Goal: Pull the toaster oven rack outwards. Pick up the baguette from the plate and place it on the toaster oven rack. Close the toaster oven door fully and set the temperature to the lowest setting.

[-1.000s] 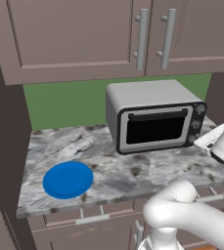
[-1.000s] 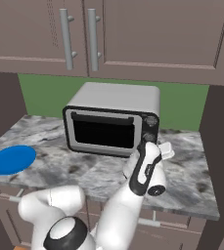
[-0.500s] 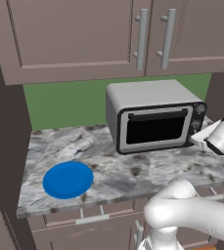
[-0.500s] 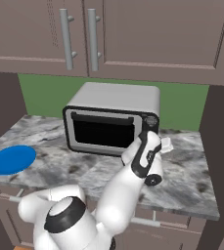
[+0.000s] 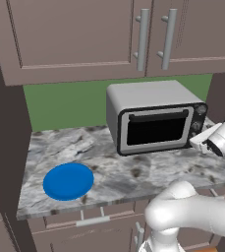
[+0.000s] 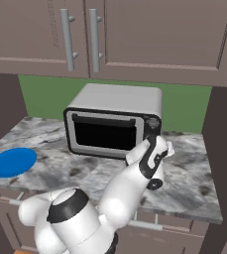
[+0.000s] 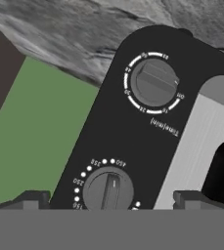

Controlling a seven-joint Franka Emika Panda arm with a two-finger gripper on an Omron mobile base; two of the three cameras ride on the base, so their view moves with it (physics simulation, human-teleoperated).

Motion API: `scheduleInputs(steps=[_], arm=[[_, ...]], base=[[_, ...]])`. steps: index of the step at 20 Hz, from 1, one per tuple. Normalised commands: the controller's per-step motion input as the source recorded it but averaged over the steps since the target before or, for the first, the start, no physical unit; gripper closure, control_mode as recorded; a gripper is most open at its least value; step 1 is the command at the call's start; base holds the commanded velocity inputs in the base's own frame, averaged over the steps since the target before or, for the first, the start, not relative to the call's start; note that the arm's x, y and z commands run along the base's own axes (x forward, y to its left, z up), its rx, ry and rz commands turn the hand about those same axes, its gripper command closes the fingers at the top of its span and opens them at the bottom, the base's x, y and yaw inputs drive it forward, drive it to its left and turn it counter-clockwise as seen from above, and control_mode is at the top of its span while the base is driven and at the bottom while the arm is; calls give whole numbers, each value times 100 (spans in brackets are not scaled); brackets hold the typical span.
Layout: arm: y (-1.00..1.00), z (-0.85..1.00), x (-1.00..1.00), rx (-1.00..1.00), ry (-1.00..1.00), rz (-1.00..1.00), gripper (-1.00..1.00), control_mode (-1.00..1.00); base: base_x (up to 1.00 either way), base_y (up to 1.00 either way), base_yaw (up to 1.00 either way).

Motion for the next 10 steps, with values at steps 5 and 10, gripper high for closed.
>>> scheduleInputs(steps=[5,10], arm=[[2,0,17,0,0,0,-100,-100],[4,0,14,0,0,0,-100,-100]], base=[[0,0,0],[0,0,0]])
